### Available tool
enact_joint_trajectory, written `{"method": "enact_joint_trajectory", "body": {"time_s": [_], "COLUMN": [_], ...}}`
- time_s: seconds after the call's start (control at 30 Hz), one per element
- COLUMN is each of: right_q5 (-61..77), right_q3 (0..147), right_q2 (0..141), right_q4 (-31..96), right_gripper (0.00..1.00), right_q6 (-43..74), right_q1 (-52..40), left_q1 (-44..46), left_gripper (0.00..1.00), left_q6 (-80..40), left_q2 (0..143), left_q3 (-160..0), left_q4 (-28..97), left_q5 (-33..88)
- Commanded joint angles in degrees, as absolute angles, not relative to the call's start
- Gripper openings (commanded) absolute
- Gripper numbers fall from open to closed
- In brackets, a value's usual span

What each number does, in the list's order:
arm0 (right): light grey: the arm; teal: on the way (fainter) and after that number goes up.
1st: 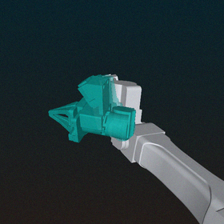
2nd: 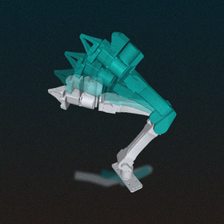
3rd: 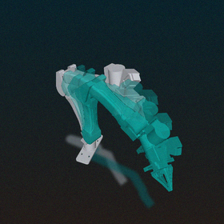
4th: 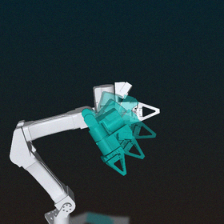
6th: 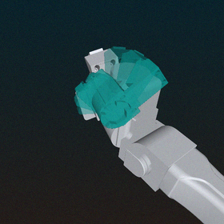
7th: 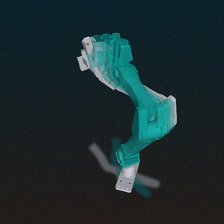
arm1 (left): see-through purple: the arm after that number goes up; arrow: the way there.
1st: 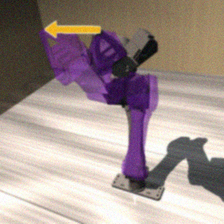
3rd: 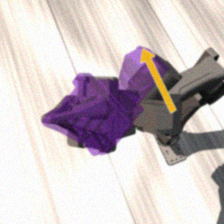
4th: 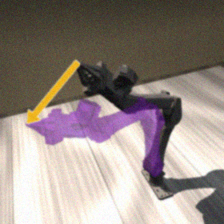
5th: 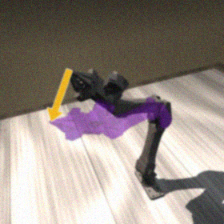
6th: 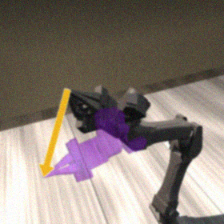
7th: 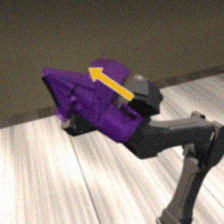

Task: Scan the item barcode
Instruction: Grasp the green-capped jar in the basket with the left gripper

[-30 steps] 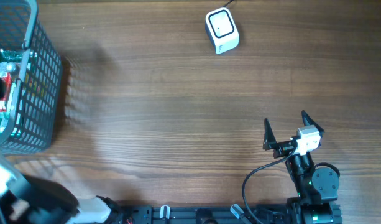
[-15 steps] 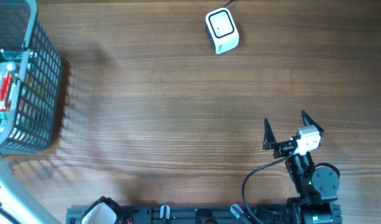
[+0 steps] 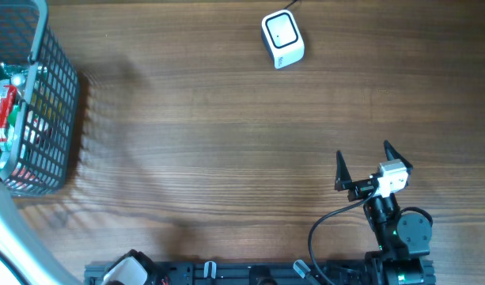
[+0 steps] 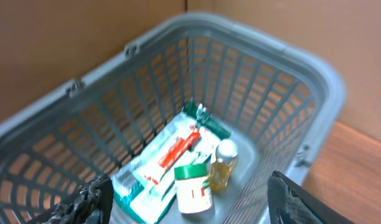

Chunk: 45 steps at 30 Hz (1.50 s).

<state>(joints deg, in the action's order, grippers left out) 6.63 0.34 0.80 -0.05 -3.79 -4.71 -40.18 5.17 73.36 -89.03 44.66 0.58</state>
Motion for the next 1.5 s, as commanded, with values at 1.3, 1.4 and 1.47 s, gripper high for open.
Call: {"method": "enact_joint_trajectory", "body": {"time_s": [1.3, 1.4, 1.47], "right_q5": [7.4, 7.4, 7.4], "right_q3": [0.3, 0.3, 0.3], "right_q2": [0.8, 0.8, 0.8], "right_q4": [-0.4, -0.4, -0.4], "right_gripper": [1.0, 1.0, 1.0], "right_q6": [-4.1, -4.2, -4.2], "right_q1": [-4.4, -4.4, -4.4], "left_q1": [-45.6, -45.0, -44.5], "left_gripper": [0.9, 0.9, 0.89], "left_q6": [3.6, 3.6, 3.6], "left_q2": [112.9, 113.6, 113.8], "left_q3": [-89.4, -89.3, -89.3], "left_q4": [35.1, 34.6, 34.2], "left_q5": [10.3, 10.7, 10.7]}}
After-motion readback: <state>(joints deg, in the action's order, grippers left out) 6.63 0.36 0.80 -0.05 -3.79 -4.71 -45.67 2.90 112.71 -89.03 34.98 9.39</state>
